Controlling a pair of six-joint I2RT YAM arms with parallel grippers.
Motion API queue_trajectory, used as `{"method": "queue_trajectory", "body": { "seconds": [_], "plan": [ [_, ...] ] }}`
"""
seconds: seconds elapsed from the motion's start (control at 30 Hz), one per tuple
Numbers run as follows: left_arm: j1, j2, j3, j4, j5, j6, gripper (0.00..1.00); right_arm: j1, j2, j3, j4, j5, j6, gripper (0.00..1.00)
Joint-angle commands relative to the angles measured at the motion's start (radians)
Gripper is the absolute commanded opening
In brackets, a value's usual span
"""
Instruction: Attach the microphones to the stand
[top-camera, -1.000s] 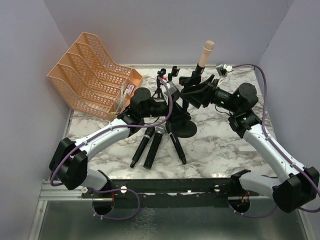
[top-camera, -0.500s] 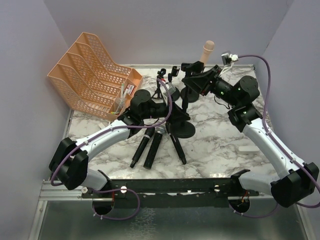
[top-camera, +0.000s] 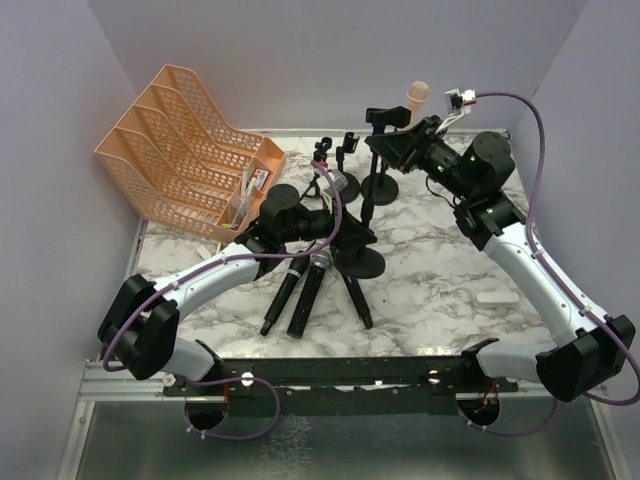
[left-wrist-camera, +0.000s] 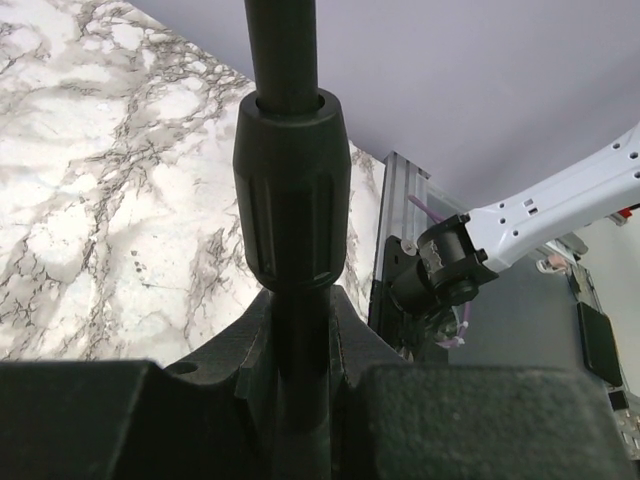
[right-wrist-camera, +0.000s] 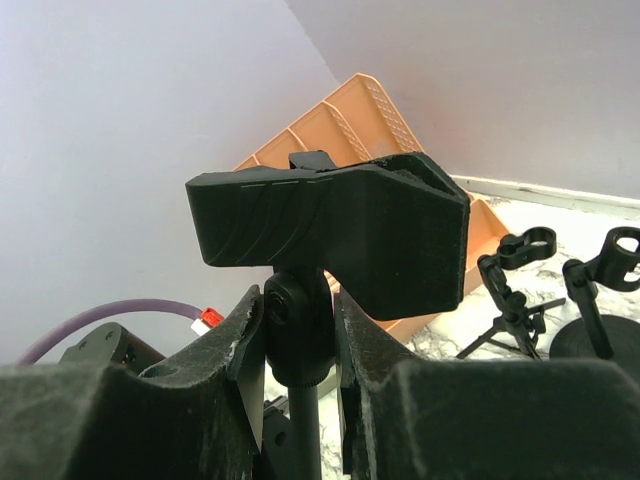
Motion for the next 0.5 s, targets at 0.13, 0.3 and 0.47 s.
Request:
{"method": "queue_trajectory", "body": {
  "seconds": [0.13,0.3,0.47],
  "plan": [
    [-0.013,-0.025,-0.011,-0.009,0.012,0.001,0.0,-0.014,-0.079,-0.122,0.147,0.044,-0.017,0.41],
    [-0.013,-0.05,0.013,-0.007,-0.035,0.019,0.0,-0.014,-0.157,-0.25,0.087,-0.033,-0.003,0.7],
    [-0.013,-0.039,0.04,-0.006,-0.046,0.029,0.0,-0.014,-0.261,-0.388,0.092,-0.068,0.033,0.72]
  ]
}}
